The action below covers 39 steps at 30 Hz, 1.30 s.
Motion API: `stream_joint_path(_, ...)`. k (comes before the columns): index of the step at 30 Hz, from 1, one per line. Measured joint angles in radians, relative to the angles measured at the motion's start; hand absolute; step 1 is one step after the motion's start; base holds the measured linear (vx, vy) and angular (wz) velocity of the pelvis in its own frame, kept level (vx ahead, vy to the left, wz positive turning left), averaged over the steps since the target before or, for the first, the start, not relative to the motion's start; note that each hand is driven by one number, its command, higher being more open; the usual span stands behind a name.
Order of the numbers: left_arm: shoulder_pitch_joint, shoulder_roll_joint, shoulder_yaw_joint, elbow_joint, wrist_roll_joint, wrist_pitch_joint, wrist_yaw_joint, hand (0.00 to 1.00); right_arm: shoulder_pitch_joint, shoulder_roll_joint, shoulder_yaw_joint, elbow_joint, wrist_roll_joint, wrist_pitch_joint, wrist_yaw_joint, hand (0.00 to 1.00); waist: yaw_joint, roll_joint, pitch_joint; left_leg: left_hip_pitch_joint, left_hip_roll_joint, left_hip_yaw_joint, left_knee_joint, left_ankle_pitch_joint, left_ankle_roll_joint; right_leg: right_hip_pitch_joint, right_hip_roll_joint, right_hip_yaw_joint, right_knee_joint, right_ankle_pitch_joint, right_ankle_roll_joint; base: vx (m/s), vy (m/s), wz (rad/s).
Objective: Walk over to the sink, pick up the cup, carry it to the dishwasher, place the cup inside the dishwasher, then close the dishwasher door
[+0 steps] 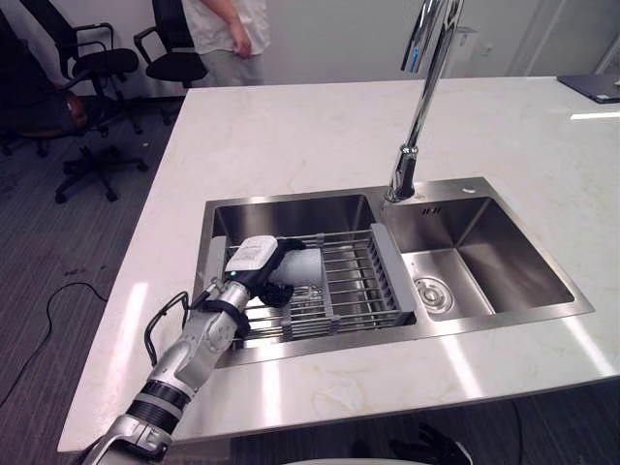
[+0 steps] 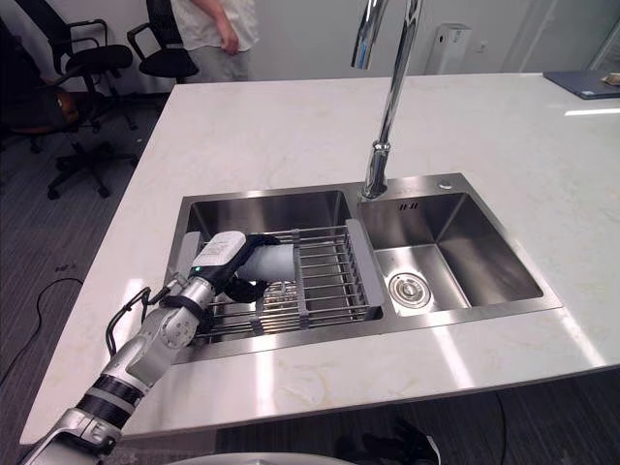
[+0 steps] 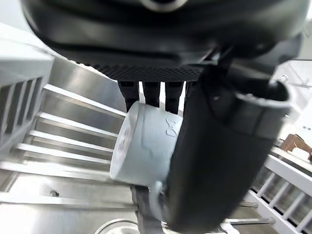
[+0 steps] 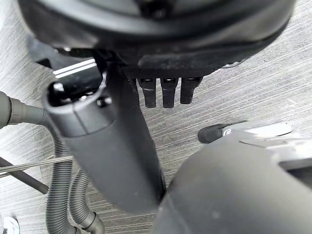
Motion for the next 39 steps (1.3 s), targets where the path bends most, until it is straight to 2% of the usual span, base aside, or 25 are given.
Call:
stream_joint_path(7,-0.044,0.059,-0.022,0.001,-0.022,-0.008,-0.027,0.30,-0.017,-0.009,0.011,0.000,0.000,0.000,0.008,0.90,-0.016,0.003,0.023,0.009,-0.001,0.000,0.000,-0.001,0.001,0.008,0.000,0.005,0.000,0.001,-0.001,0.00,0.000,0.00)
stream_joint_path(20,-0.036,0.064,-0.015,-0.017,-0.080,-0.004,-0.026,0.30,-0.018,-0.011,0.010,0.000,0.001,0.000,0.015,0.90,-0.016,0.009,0.027,0.010,-0.002,-0.005,0.001,0.000,0.002,0.010,-0.001,0.003,0.003,0.001,-0.001,0.00,0.000,0.00)
stream_joint_path(27,0.110,-0.064,0.032,-0.191,-0.180,-0.006,0.027,0.30,-0.015,-0.011,0.009,0.000,0.001,0.000,0.010,0.90,-0.008,0.010,0.029,0.016,0.000,-0.011,0.006,0.000,0.002,0.009,-0.001,-0.001,0.028,-0.011,-0.016,-0.01,-0.001,0.01)
stream_joint_path(31,0.182,-0.178,0.070,-0.296,-0.290,-0.008,0.059,0.30,0.000,-0.004,0.002,-0.005,0.002,0.000,0.002,0.90,0.014,0.007,0.033,0.022,0.001,-0.014,0.016,-0.003,0.005,-0.013,-0.004,0.003,0.107,-0.056,0.001,-0.07,-0.015,0.02)
stream_joint_path(39,0.273,-0.307,0.147,-0.478,-0.444,-0.020,0.141,0.30,0.017,0.008,-0.016,-0.035,0.002,0.001,-0.005,0.90,0.039,-0.001,0.031,0.017,0.009,-0.017,0.048,-0.017,-0.003,-0.056,-0.003,0.003,0.223,-0.114,0.007,-0.01,-0.014,0.01)
